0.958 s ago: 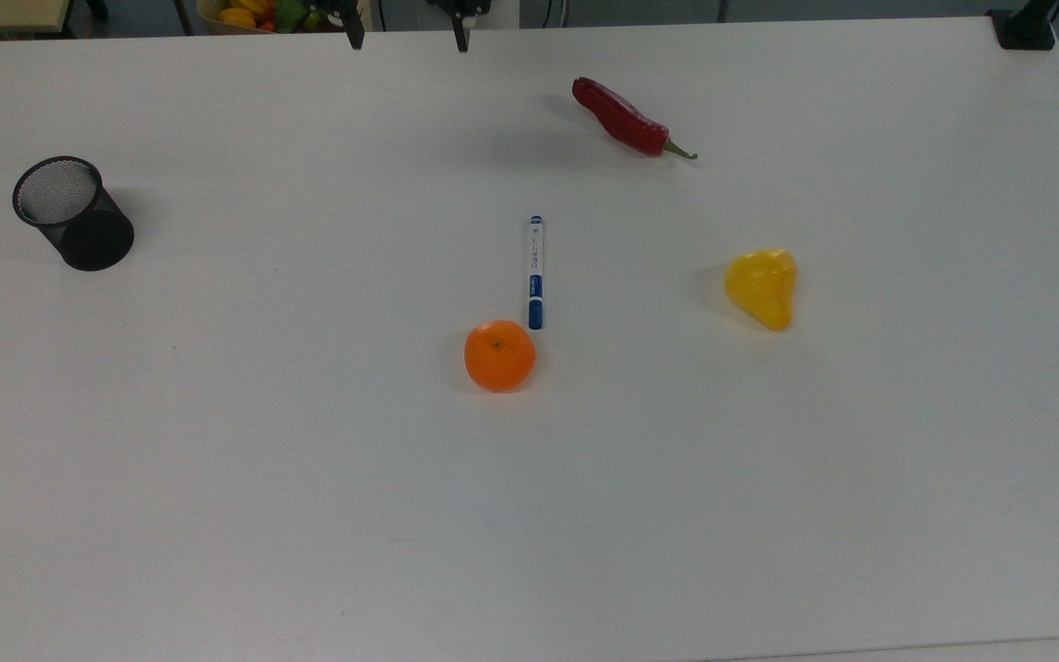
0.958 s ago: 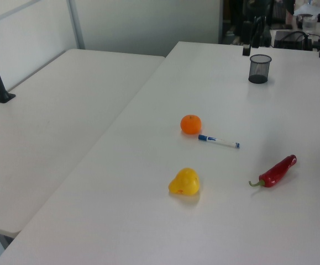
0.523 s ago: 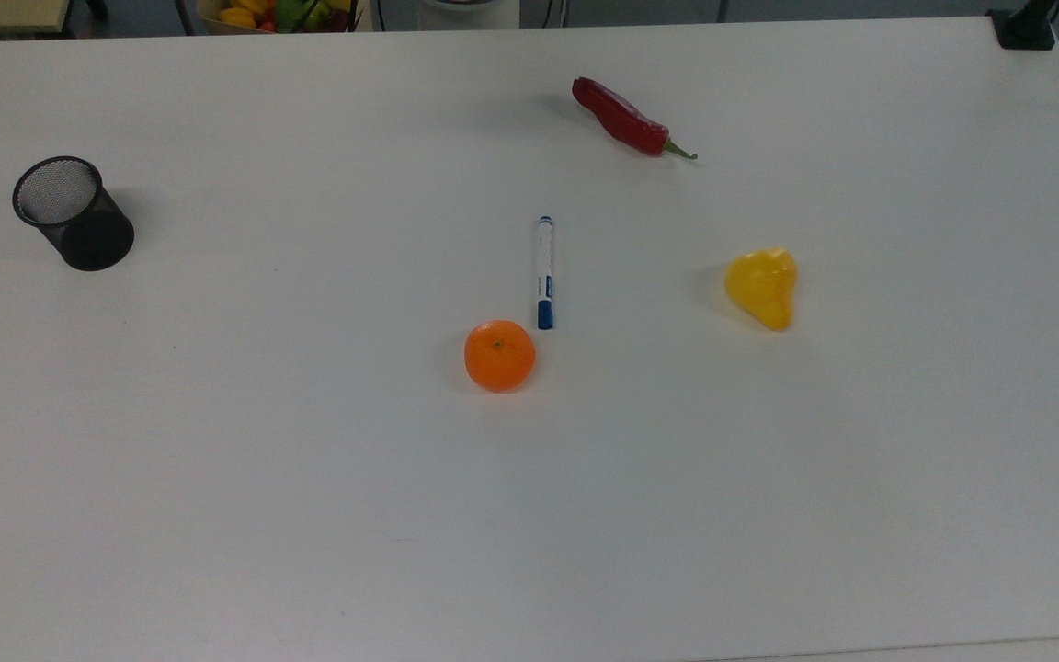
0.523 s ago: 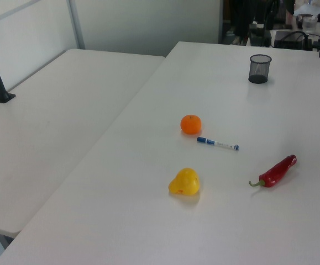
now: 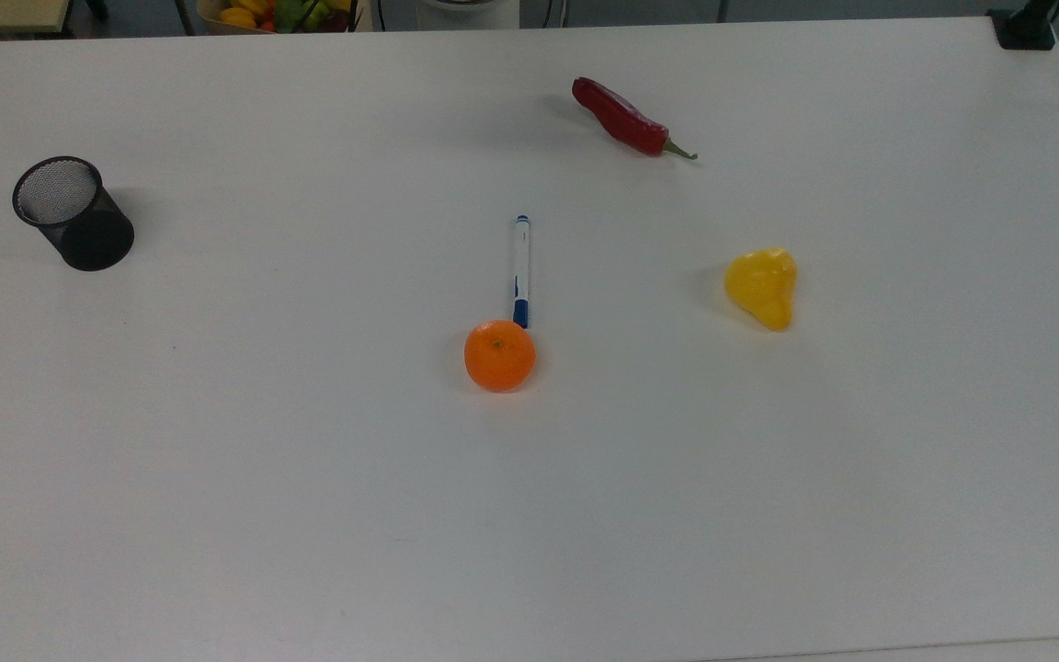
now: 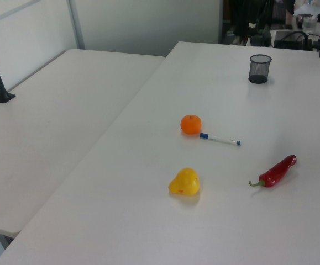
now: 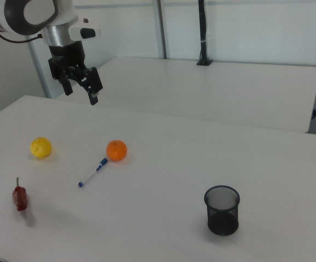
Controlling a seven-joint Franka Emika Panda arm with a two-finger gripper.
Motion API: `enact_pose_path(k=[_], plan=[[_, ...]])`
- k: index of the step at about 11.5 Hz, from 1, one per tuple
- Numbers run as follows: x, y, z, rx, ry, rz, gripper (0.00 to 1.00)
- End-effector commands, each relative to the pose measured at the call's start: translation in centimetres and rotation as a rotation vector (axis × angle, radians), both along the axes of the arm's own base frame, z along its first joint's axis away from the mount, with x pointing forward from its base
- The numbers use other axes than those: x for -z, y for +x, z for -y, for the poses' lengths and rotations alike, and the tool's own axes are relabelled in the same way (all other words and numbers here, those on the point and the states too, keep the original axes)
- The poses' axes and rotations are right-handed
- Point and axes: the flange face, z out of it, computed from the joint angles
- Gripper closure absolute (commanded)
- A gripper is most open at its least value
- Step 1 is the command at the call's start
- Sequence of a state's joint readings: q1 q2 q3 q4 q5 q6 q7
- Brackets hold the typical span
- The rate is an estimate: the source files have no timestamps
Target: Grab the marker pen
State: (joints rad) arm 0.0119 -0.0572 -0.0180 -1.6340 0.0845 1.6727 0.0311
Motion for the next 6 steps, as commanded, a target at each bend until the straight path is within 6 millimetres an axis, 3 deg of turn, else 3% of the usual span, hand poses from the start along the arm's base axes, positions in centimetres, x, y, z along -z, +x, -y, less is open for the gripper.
enact_pose_path(k=[1,6], plan=[[0.73,0.15,0.7,-0.099,-0.052,0.022,0.0],[1.38,0.54,0.77,-0.104,-0.054,0.018,0.0]])
